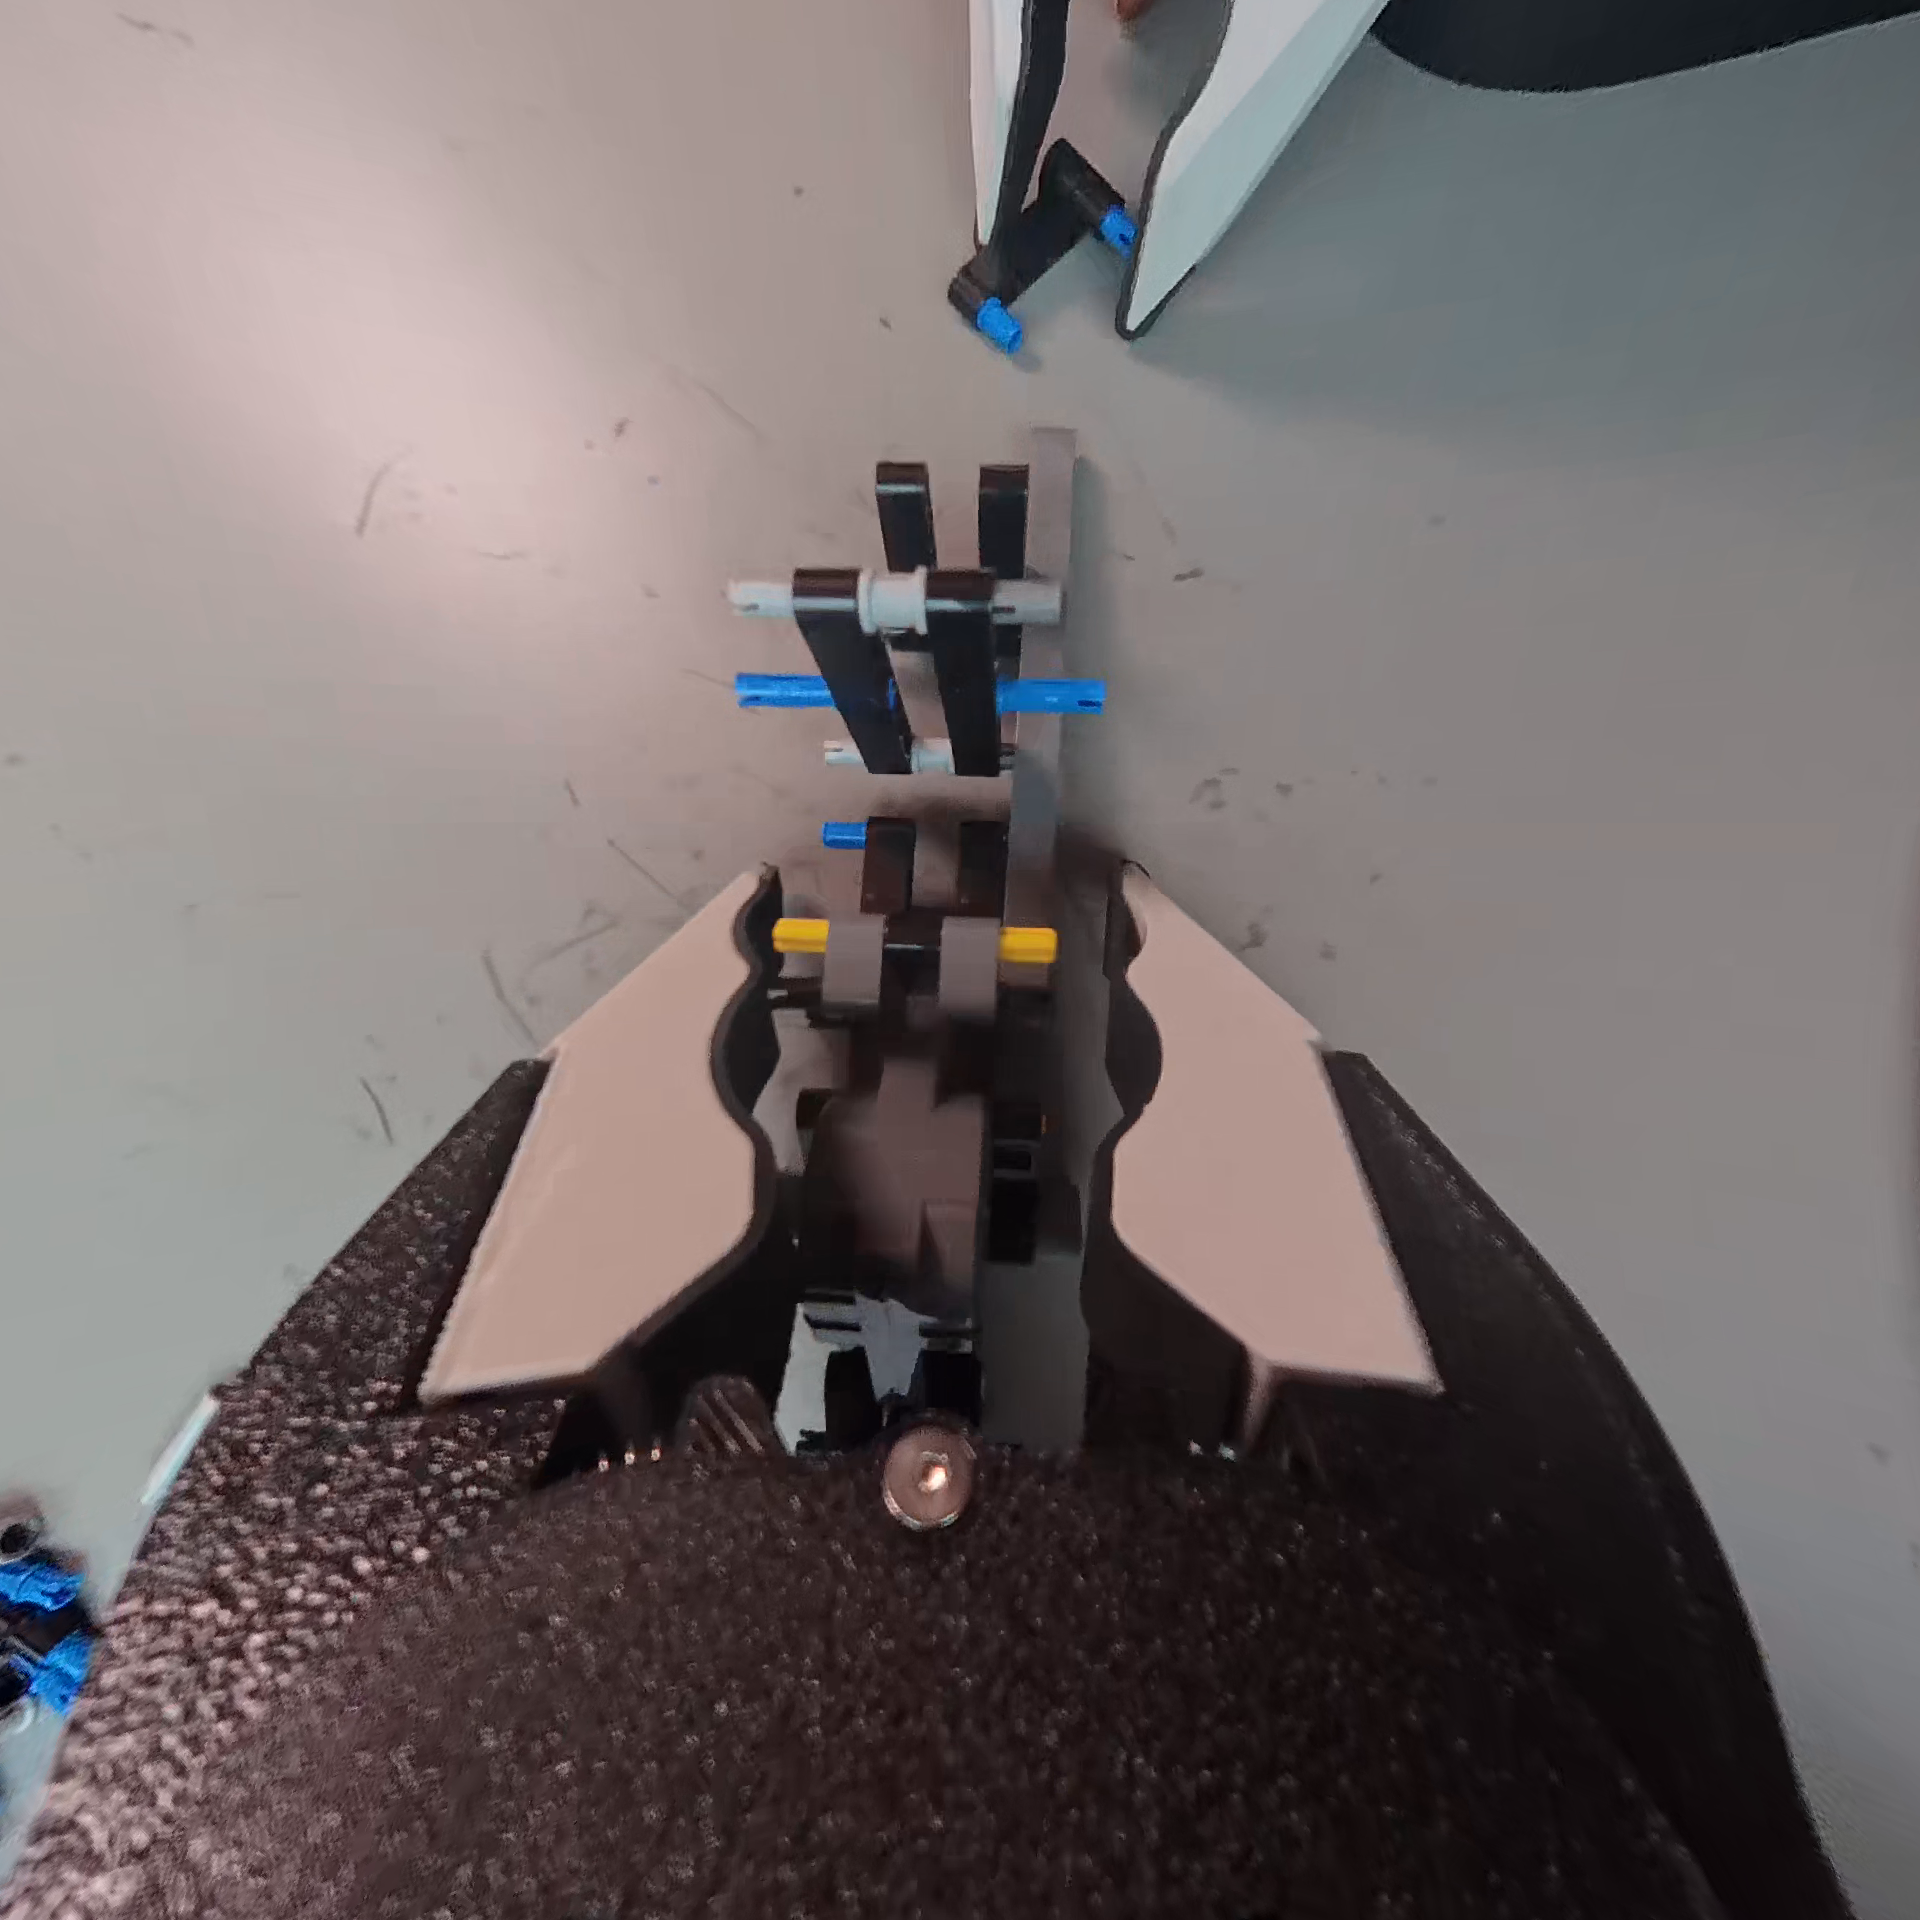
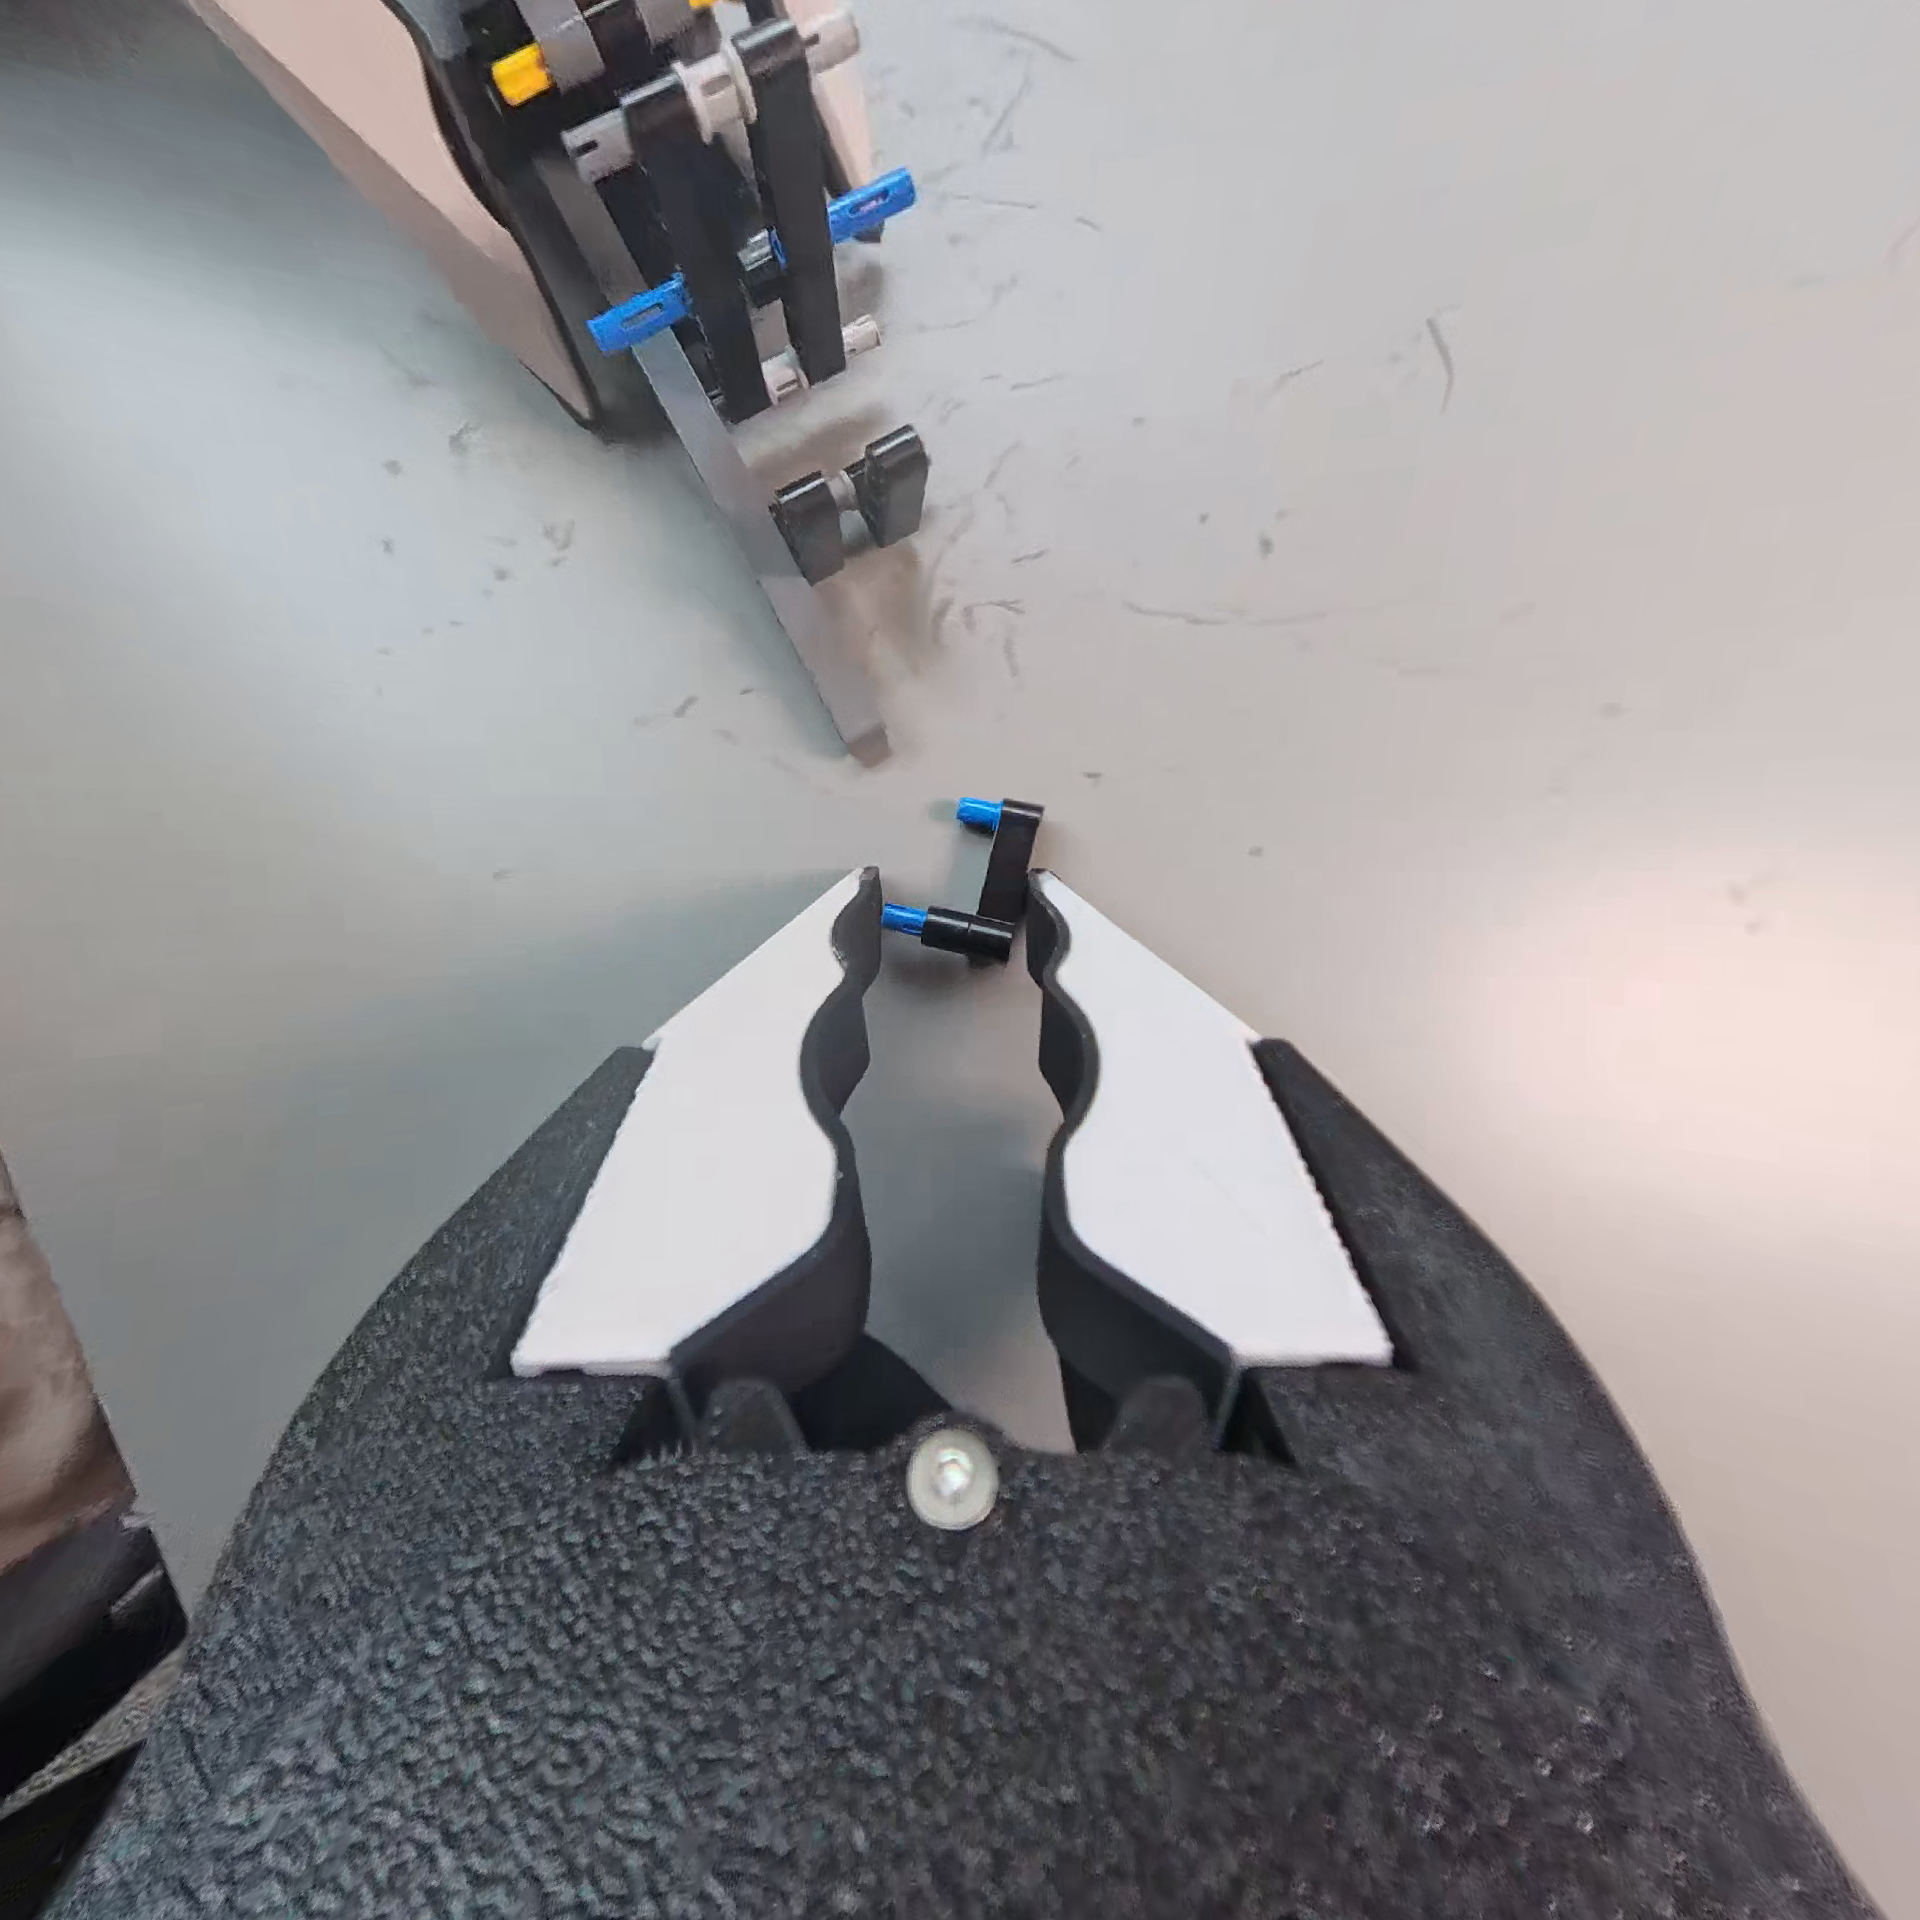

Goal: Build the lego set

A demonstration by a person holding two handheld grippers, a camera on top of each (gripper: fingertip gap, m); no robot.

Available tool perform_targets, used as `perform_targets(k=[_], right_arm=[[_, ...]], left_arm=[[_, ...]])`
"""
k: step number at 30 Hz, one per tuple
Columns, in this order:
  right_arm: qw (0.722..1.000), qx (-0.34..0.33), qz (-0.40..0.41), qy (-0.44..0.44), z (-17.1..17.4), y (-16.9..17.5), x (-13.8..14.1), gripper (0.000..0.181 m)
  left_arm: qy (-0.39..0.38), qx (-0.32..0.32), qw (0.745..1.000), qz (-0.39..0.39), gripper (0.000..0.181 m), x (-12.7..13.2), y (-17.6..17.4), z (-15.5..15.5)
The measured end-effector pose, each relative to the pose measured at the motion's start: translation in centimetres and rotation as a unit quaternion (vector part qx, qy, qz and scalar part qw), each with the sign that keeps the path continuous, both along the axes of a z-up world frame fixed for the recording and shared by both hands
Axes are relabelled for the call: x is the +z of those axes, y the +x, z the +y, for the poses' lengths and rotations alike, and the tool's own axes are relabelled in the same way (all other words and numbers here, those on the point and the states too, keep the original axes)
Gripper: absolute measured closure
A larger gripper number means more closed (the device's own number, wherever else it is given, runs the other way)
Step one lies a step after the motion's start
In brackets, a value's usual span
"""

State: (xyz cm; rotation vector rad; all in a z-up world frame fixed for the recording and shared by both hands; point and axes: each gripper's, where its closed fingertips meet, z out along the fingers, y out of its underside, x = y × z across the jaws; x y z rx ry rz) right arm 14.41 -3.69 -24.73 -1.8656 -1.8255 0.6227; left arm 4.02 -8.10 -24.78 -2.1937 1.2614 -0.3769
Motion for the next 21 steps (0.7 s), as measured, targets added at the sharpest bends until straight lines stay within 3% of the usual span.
perform_targets(k=[1,2,6,11,16,21], right_arm=[[1.000,0.009,0.001,0.004,0.3,-0.1,0.0,0.154],[1.000,0.022,0.003,0.007,0.5,-0.3,0.0,0.154],[0.995,0.096,0.011,0.002,-0.1,-1.4,0.3,0.154],[0.986,0.165,0.032,-0.019,-1.5,-2.6,1.2,0.154],[0.981,0.192,0.031,-0.002,-2.3,-3.1,1.0,0.154],[0.977,0.211,0.024,0.015,-2.8,-3.5,0.5,0.154]], left_arm=[[-0.007,-0.005,1.000,0.000,0.119,-0.1,0.1,0.0],[-0.013,-0.013,1.000,-0.001,0.126,-0.1,0.2,-0.1],[-0.005,-0.042,0.999,-0.008,0.128,0.0,0.4,-0.1],[0.053,-0.063,0.997,-0.009,0.128,0.5,0.3,0.6],[0.101,-0.063,0.993,-0.029,0.128,1.0,0.6,0.9],[0.081,-0.063,0.994,-0.046,0.128,0.8,0.7,0.8]])
